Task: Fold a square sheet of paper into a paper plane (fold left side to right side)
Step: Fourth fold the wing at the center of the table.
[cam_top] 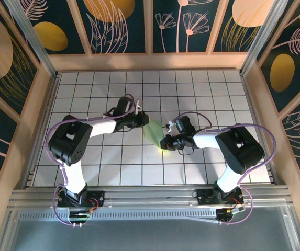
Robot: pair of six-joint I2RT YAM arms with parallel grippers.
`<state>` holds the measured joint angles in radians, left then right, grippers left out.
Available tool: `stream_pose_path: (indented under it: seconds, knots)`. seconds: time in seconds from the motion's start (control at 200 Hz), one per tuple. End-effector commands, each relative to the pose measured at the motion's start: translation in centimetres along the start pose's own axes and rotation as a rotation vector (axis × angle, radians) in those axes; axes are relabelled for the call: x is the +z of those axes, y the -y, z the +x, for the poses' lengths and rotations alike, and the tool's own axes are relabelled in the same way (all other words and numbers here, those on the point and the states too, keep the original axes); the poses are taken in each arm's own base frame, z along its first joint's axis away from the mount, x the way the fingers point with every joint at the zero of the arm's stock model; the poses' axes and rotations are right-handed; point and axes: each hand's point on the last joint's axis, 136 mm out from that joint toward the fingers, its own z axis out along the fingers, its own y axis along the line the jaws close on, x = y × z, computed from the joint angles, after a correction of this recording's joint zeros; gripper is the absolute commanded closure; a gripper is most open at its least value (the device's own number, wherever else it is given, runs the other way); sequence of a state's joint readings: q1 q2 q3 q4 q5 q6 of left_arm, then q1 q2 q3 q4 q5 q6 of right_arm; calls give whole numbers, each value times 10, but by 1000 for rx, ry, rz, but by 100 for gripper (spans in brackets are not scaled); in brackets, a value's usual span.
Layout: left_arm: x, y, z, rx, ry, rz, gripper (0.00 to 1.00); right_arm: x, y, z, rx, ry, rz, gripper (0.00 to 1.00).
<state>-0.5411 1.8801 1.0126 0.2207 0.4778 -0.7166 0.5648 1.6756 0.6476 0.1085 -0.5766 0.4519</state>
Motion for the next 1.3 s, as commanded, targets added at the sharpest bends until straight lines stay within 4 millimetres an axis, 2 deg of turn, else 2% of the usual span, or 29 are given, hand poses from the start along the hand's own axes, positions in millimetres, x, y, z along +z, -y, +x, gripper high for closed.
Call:
stream_pose_path:
  seconds: [0.0,0.175,0.295,0.435,0.58,0.721,0.841,1.091,1.296]
  knots:
    - [18,3,12,-30,-45,39,98,3,55,56,127,-155,208,100]
    - [34,0,19,-39,-79,45,98,3,54,56,123,-151,206,100]
    - [40,-14,22,-49,-87,-11,98,3,53,55,125,-149,204,100]
    - [43,-35,29,-80,-98,-89,98,1,42,47,107,-128,173,100]
    - [41,-54,35,-96,-108,-180,100,-6,14,23,64,-66,87,100]
    - [41,-59,41,-101,-122,-194,100,-20,-26,-1,16,-1,-33,100]
    - [41,-58,43,-101,-124,-186,100,-31,-45,-17,-14,47,-99,100]
    - [41,-57,42,-101,-122,-173,100,-20,-42,-43,-28,104,-92,100]
    - [41,-54,42,-100,-124,-164,100,-6,-32,-59,-35,123,-49,100]
